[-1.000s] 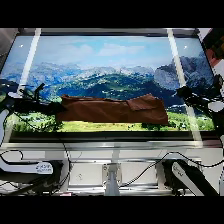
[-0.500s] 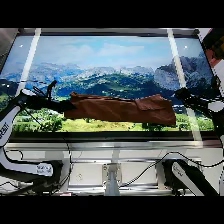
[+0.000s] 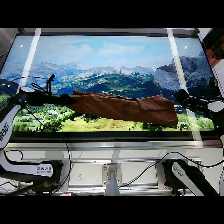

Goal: Fold the clothes and pants, and hang the long-sleeved shirts on hangers.

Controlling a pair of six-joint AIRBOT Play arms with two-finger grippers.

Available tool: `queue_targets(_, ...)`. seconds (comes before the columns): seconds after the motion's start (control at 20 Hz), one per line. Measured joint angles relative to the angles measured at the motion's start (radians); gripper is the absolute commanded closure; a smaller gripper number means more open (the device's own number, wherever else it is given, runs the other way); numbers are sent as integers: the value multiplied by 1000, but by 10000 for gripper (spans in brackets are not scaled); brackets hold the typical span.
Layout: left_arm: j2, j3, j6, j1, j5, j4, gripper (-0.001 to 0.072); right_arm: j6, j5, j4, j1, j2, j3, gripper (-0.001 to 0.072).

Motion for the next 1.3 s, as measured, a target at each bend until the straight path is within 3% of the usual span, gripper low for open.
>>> queue_targets(0.2, 122, 79, -45, 3, -63, -11, 693, -43, 93, 37, 5, 0, 8, 375)
queue_targets(0.3, 191, 105, -83, 3, -79, -15, 694, -87, 138, 89, 31, 0, 27, 515)
queue_targets(0.4, 259, 123, -125, 3, -86, -21, 693, -118, 151, 146, 88, 0, 53, 698)
queue_targets(0.65, 384, 139, -166, 3, -95, -45, 694, -135, -57, 220, 358, -24, 87, 700)
queue_targets(0.85, 418, 142, -173, 2, -97, -64, 694, -63, -214, 240, 590, -168, 156, 700)
queue_targets(1.05, 427, 142, -174, -21, -98, -78, 693, -30, -231, 246, 753, -413, 348, 700)
queue_targets(1.3, 429, 142, -165, -69, -83, -78, 693, 21, -153, 262, 898, -686, 584, 700)
